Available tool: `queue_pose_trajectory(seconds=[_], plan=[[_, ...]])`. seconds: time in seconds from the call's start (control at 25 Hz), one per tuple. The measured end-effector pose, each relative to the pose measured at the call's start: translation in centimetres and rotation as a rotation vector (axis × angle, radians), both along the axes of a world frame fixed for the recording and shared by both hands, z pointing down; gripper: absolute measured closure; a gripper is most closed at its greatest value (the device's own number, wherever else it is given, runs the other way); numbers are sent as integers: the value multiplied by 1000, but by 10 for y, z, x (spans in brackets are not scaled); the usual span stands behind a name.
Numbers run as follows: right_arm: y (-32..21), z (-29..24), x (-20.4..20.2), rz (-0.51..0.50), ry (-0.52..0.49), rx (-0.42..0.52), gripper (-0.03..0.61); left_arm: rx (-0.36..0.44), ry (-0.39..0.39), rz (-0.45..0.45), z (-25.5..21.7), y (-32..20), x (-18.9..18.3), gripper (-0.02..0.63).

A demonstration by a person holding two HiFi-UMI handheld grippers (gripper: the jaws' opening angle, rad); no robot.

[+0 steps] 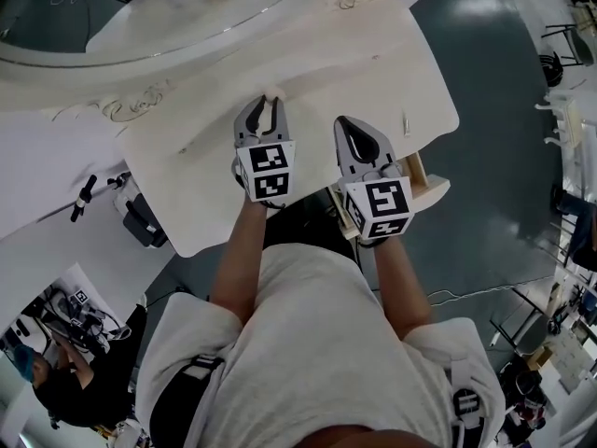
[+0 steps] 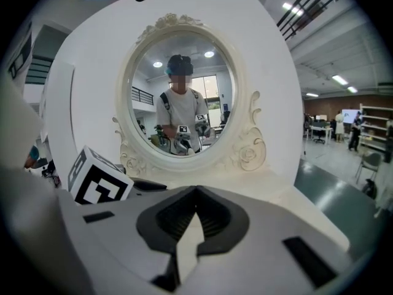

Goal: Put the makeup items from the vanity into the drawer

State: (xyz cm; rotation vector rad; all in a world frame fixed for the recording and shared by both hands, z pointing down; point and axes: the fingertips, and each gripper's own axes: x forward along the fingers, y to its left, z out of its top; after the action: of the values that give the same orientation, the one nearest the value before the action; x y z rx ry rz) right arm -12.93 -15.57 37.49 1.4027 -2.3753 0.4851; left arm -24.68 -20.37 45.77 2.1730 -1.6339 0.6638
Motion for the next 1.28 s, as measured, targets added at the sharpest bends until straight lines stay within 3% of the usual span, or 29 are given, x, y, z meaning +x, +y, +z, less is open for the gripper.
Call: queue_pose_trajectory(seconds=[0.48,1.0,1.28], plan=[[40,-3,82,169,-5,11,565,1,38,188,-13,31,100,532],[105,14,170,368,-34,-10,565,-26,55,418,-12,103,206,532],[135,22,206,451,-64,-1,565,-24,42,521,-19,139,243,532]])
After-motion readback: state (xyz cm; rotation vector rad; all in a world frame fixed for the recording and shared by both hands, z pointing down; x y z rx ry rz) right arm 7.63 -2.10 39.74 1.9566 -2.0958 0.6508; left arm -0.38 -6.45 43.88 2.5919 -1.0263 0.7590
